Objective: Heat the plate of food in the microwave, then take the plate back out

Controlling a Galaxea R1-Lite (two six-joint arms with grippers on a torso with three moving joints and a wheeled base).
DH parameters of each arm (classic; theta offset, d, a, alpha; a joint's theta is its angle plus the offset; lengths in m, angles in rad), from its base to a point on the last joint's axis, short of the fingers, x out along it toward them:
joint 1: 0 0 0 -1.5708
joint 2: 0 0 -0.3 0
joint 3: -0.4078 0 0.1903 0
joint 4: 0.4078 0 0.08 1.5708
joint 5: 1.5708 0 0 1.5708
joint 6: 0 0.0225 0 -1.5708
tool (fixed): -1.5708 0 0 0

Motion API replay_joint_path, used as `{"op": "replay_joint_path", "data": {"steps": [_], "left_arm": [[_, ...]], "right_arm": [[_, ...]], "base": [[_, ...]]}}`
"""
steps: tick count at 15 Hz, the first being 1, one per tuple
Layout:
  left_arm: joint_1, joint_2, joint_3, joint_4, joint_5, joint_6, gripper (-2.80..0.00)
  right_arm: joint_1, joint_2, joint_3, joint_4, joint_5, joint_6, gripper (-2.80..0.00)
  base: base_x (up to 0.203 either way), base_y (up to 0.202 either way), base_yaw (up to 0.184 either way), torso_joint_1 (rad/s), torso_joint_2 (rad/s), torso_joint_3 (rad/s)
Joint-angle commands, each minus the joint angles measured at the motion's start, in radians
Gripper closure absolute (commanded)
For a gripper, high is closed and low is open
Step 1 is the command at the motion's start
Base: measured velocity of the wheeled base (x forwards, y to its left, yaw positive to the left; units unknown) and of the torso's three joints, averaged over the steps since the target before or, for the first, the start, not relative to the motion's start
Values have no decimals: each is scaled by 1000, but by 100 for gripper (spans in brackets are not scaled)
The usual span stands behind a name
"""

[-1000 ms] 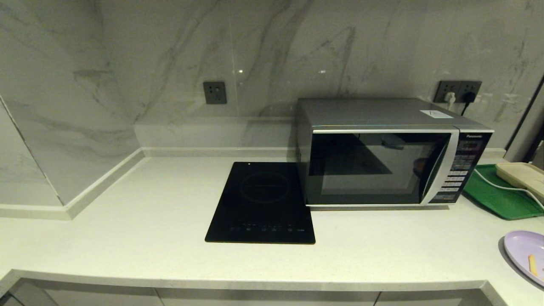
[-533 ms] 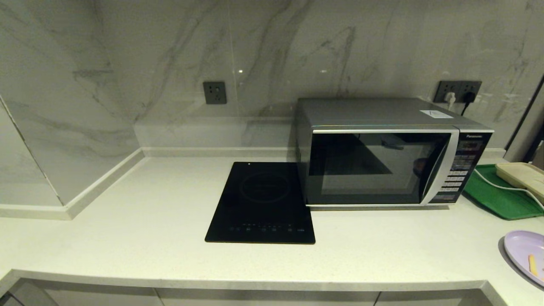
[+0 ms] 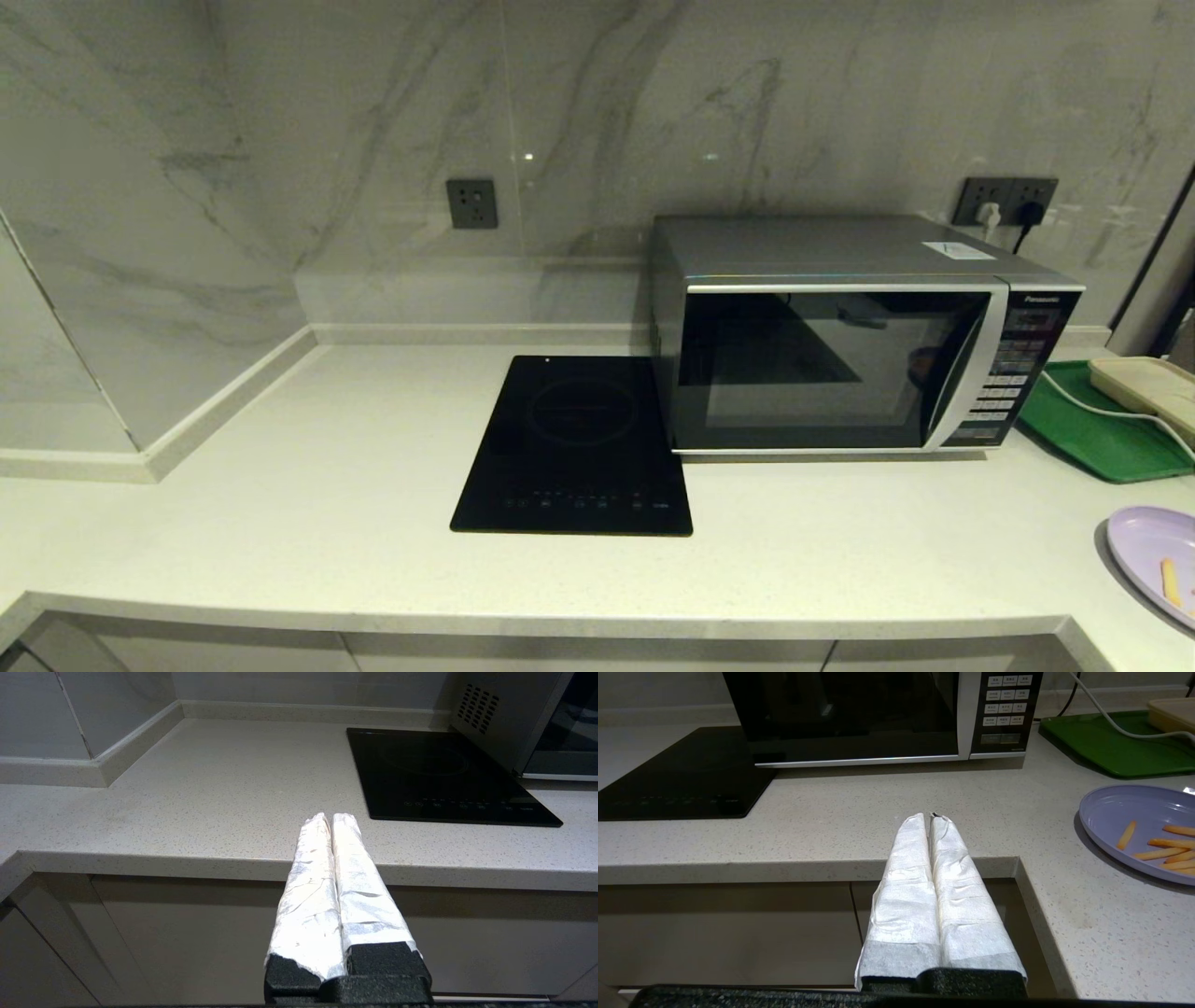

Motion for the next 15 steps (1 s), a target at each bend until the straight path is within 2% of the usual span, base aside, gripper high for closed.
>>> {"op": "replay_joint_path", "data": {"steps": [1, 15], "left_arm": [[0, 0, 0, 0, 0, 0, 0], [0, 0, 0, 0, 0, 0, 0]], "right_arm": [[0, 2, 0, 0, 0, 0, 0], [0, 2, 0, -1, -1, 2, 0]], "base": [[0, 0, 0, 0, 0, 0], [0, 0, 0, 0, 0, 0]]}}
